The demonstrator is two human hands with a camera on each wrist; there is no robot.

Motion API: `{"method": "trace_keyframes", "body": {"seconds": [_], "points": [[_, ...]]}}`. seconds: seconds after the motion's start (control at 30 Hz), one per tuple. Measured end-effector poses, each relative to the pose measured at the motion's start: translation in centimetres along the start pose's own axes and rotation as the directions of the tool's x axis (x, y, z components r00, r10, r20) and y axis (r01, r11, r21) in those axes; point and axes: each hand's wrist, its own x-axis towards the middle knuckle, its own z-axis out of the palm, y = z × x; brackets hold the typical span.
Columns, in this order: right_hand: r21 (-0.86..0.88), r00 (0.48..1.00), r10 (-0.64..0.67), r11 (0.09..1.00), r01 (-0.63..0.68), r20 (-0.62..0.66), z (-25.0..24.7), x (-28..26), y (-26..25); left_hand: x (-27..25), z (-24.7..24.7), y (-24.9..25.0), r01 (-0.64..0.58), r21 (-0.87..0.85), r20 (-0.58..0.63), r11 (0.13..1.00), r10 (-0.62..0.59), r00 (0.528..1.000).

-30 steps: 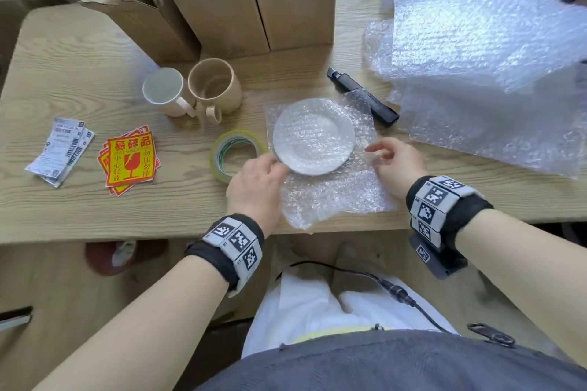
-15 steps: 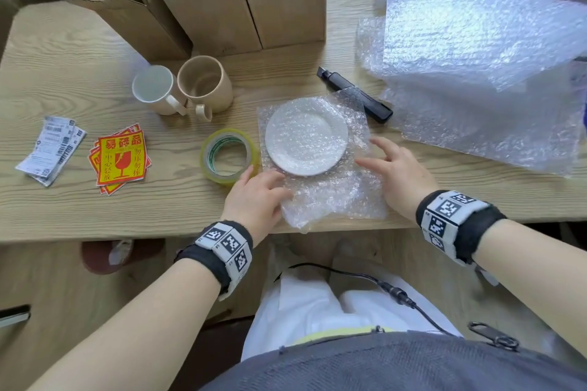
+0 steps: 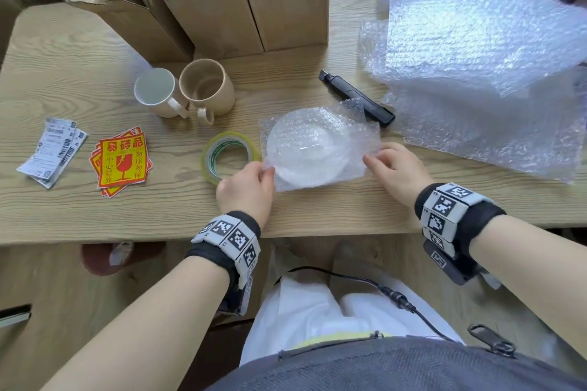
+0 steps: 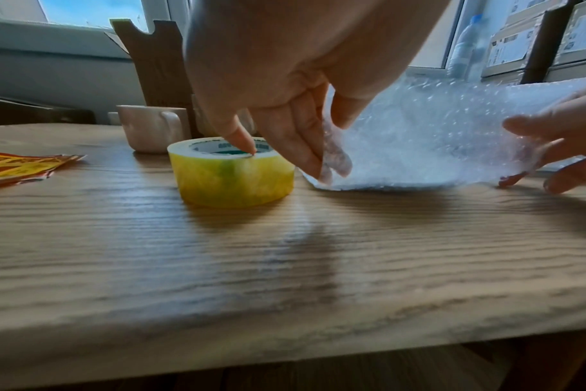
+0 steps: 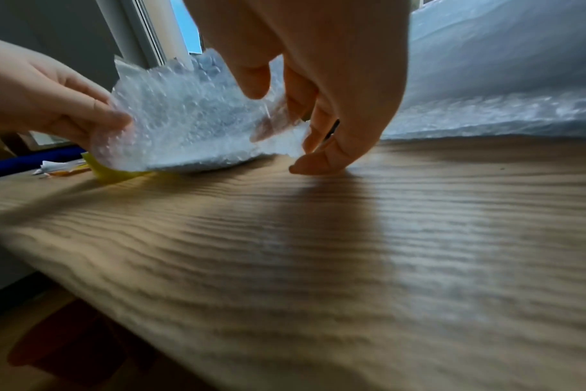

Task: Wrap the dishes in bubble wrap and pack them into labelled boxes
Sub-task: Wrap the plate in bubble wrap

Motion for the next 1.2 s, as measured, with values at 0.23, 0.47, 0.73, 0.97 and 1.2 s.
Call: {"method": "trace_keyframes", "body": {"seconds": [0.23, 0.47, 0.73, 0.97, 1.2], "points": [[-0.035, 0.993, 0.107, 0.993, -0.109, -0.044, 1.0, 1.5, -1.1, 0.0, -0.3, -0.4, 0.000, 0.188, -0.111, 0.982, 0.021, 0.994], [-0.059, 0.983, 0.174, 0.982, -0.178, -0.064, 1.1, 2.0, -1.5, -0.8, 0.5, 1.8, -0.689, 0.331, 0.322, 0.645, 0.609, 0.725], [-0.449, 0.962, -0.222, 0.884, 0.129, -0.160, 1.4, -0.1, -3.5, 0.7, 1.7, 2.0, -0.632, 0.402, 0.558, 0.662, 0.370, 0.743], [-0.552, 0.945, -0.271, 0.768, 0.326, 0.182, 4.6, 0.1, -4.2, 1.2, 1.5, 1.2, -0.648, 0.377, 0.548, 0.662, 0.405, 0.732], [-0.578, 0.937, -0.267, 0.738, 0.350, 0.226, 4.7, 0.0, -3.3, -0.2, 1.9, -0.1, -0.596, 0.385, 0.400, 0.705, 0.454, 0.796]]}}
